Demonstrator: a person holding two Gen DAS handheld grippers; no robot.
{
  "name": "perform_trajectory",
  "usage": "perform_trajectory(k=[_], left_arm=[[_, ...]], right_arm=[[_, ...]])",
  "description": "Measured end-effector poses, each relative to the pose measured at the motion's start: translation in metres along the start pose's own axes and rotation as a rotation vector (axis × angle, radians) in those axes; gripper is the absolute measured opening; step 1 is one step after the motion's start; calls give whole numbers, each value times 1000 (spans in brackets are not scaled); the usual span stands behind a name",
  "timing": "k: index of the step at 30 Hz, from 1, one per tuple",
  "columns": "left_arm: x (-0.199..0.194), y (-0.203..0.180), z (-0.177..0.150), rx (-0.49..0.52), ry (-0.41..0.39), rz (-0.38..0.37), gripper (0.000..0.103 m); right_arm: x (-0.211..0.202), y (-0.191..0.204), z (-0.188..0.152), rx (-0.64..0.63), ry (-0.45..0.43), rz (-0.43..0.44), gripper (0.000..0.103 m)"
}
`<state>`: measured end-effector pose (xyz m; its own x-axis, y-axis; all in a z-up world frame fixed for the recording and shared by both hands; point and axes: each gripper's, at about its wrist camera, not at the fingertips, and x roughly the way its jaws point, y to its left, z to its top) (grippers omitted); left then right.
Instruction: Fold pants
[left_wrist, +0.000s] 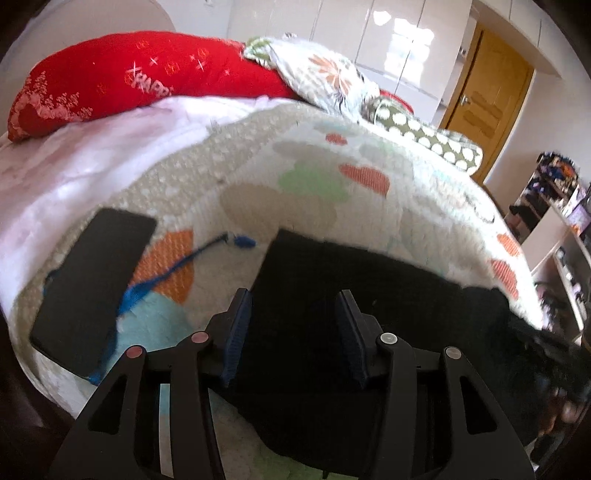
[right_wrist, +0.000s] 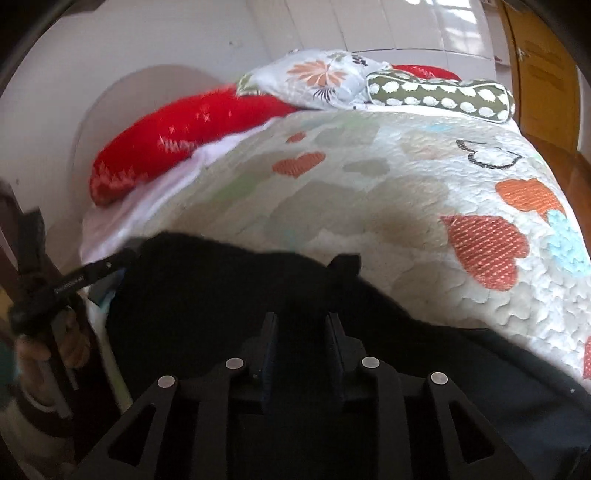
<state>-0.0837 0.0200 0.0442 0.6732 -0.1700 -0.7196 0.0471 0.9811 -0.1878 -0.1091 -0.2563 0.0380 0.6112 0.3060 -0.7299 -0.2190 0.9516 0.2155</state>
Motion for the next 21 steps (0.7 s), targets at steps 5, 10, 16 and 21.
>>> perform_trajectory(k=[5,10,16,21], left_arm=[[13,1,-5,0,21,46,53],[-3,7,-4,-33,4,38,53],[-32,-5,-10,-28,-57,12,53],[-36,-29,-25,38,-45,-2,53]], right_arm=[[27,-26,16,94,-12,-16,30],[-6,-32,11,127,-67,-90,31],[-44,-12,-24,68,-53,-38,32],[-30,-26,-50,53,-19,-156,32]])
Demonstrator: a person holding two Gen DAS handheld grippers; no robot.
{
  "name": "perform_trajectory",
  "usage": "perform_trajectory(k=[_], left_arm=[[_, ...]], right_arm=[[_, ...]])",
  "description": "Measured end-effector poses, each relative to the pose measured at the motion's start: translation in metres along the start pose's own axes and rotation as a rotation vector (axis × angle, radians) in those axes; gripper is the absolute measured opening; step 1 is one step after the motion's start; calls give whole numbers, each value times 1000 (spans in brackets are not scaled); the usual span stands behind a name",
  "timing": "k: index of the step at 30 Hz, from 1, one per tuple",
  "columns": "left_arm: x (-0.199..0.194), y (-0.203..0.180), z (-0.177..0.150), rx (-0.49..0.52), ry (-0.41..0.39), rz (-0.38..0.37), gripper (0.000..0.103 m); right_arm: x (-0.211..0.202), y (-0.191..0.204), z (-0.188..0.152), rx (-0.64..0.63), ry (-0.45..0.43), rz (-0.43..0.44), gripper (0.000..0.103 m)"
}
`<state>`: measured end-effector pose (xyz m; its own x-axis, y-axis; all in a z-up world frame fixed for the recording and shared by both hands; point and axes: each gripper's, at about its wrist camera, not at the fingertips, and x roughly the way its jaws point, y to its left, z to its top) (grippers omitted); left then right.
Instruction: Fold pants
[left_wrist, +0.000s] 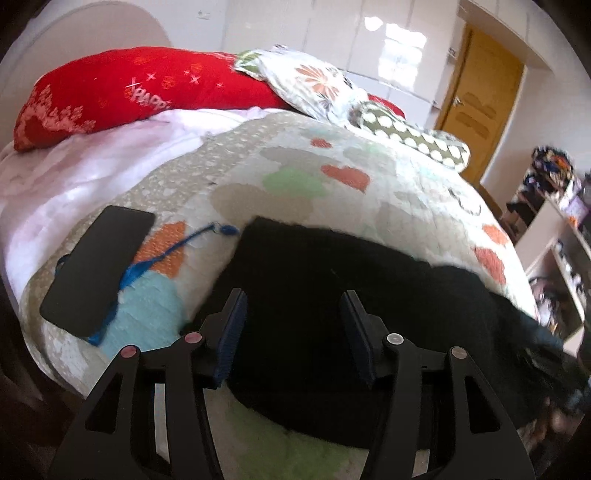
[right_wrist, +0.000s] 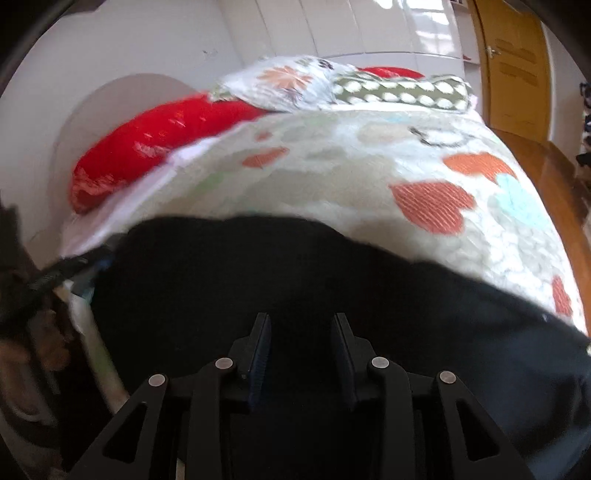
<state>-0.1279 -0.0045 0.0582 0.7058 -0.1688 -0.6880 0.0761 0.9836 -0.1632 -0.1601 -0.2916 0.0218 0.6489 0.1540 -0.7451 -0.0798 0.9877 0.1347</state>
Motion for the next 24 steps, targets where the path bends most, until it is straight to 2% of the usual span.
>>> perform_trajectory(k=[3,5,6,11,14,16,18,19,21,24], left_arm=[[4,-12,-8,32,33,-13,53],[6,-20,-12,59,46,-9,53],[6,-25,-14,67,47,-9,53],[7,-42,-17,91,48,-34,53],[10,-52,-20,114,55,-45,53],[15,-58,-23,131,71,-48,53],[24,-63,-26,142,97,-45,53],[26,-65,-28,149,104,-38,53],[25,-72,-30,169,102,-34,53],[20,-84,-27,176,108,-81,53]], right_arm=[[-2,-27,3,98,-42,-9,32],[-13,-37,4,147,-67,-47,32],[-19,-38,3,151,-69,-56,33],[-60,-38,-23,134,-89,12,34],[-81,-37,-46,123,-90,26,40],[-83,-45,-59,138,-77,12,44],[-80,-58,-71,147,-52,-45,44],[-81,-65,-76,154,-53,-47,43],[-93,-72,-80,182,-79,-26,43],[-113,-84,-83,194,-110,-75,43]])
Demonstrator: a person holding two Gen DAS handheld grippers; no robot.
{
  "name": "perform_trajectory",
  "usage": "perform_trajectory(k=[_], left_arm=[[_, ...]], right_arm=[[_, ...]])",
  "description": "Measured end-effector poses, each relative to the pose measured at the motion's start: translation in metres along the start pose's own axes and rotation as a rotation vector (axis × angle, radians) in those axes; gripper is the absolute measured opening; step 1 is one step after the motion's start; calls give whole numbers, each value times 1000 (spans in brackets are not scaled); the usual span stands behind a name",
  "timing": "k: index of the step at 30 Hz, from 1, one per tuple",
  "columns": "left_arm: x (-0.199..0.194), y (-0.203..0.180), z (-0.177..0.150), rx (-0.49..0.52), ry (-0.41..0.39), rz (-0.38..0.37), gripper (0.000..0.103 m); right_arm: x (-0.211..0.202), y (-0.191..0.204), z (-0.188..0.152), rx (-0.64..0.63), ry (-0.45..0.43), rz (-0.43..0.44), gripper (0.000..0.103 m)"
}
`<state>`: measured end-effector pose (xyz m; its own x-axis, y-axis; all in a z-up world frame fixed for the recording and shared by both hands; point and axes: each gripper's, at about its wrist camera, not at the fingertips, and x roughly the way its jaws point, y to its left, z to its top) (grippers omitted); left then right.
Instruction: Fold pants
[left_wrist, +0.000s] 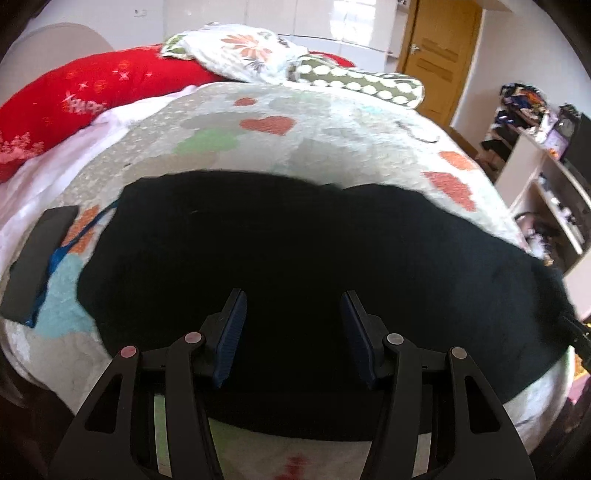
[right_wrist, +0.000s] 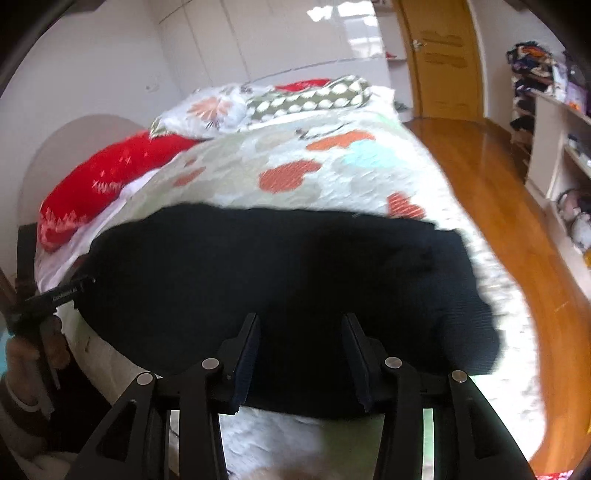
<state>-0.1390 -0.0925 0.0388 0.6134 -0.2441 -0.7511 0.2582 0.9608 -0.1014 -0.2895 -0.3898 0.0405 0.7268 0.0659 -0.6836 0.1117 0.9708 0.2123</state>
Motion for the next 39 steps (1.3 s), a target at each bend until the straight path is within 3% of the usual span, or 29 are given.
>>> perform_trajectory(k=[4,6,9,12,16,21,23,24,27,30,31,35,39], left_arm=[[-2,-34,8,98,-10,-64,53],[3,-55,12,153,8,-103,53],[13,-87,21,218,54,-189,53],[22,-124,34,278,76,-272,53],[37,-170,46,378,87,-304,53],[56,-200,49,451,117,-308,53],[61,-204,48,468,124,-302,53],[63,-204,49,471,125,-292,53],[60,-200,57,460,99,-281,53],[58,-197,66,445,76,-270,53],[59,-198,67,444,75,-269,53],[53,-192,68,449,53,-257,53],[50,-167,73,405,60,-246,53]], right_arm=[[-25,-32,-5,87,-38,-14,44],[-36,-45,-12,131,-48,-4,44],[-46,-58,-19,148,-47,-69,45],[-48,-71,-24,179,-37,-56,46],[-42,-78,-26,226,-41,-12,46],[-14,-90,-3,277,-61,82,46],[0,-89,5,248,-39,75,40],[4,-85,10,234,-30,86,27],[-9,-66,27,181,-122,191,17],[-7,-63,34,217,-157,283,16],[0,-68,34,245,-157,276,16],[19,-80,21,272,-79,115,16],[14,-94,10,339,-49,143,20]])
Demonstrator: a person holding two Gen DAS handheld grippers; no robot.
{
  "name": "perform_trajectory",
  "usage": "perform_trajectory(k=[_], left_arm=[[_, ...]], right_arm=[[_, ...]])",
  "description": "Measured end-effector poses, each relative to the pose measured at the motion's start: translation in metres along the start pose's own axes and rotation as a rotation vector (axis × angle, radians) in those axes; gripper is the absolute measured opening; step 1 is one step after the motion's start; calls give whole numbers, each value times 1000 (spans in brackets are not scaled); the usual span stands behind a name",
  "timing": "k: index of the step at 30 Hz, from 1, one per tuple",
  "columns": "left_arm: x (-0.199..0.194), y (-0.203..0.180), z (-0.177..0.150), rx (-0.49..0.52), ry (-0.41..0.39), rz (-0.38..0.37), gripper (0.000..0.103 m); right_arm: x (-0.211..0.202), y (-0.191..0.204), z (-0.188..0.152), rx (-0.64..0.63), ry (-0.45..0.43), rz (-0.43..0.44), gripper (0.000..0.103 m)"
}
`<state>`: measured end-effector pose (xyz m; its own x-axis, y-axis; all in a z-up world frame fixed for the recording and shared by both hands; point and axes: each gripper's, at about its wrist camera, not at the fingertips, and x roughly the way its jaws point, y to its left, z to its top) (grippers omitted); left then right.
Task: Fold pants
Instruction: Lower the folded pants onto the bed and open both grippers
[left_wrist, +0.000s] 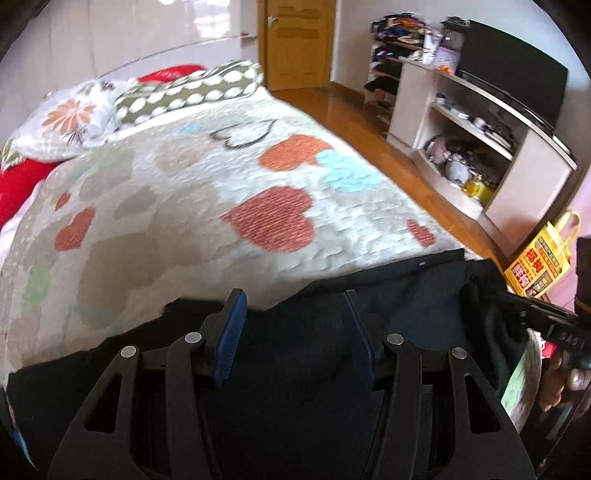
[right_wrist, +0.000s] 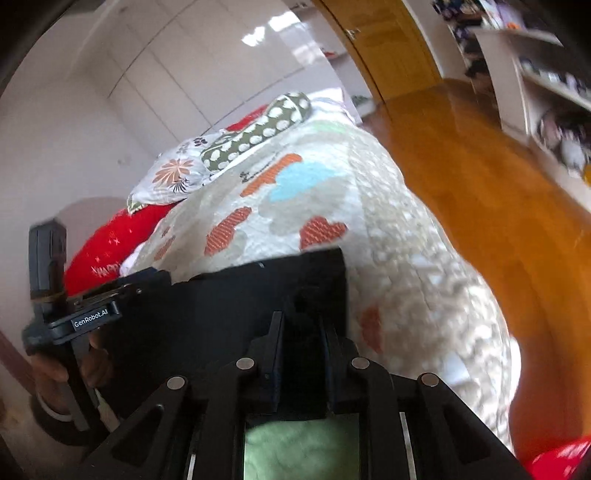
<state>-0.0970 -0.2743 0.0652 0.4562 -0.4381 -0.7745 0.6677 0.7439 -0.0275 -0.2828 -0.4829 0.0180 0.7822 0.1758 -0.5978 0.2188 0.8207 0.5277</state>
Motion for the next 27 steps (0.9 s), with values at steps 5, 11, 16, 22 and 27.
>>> perform_trajectory(k=[5,11,16,22,27], left_arm=[[-28,42,-17,-86,-30,16,53],[-73,122,-78,-255,-17,121,53],[-101,166,-132,-416,-19,190,53],[-130,196,-171,-526,-63,190,53],[-164,207,-173,-520,-159,325,53]], right_arm=[[-16,8,0,-47,-25,-90,40],[-31,55,11,-210,-92,-12,47],[27,122,20,-365,-16,130,48],[135,186,27,-548,200,153,48],[185,198,27,-583,336,203,43]])
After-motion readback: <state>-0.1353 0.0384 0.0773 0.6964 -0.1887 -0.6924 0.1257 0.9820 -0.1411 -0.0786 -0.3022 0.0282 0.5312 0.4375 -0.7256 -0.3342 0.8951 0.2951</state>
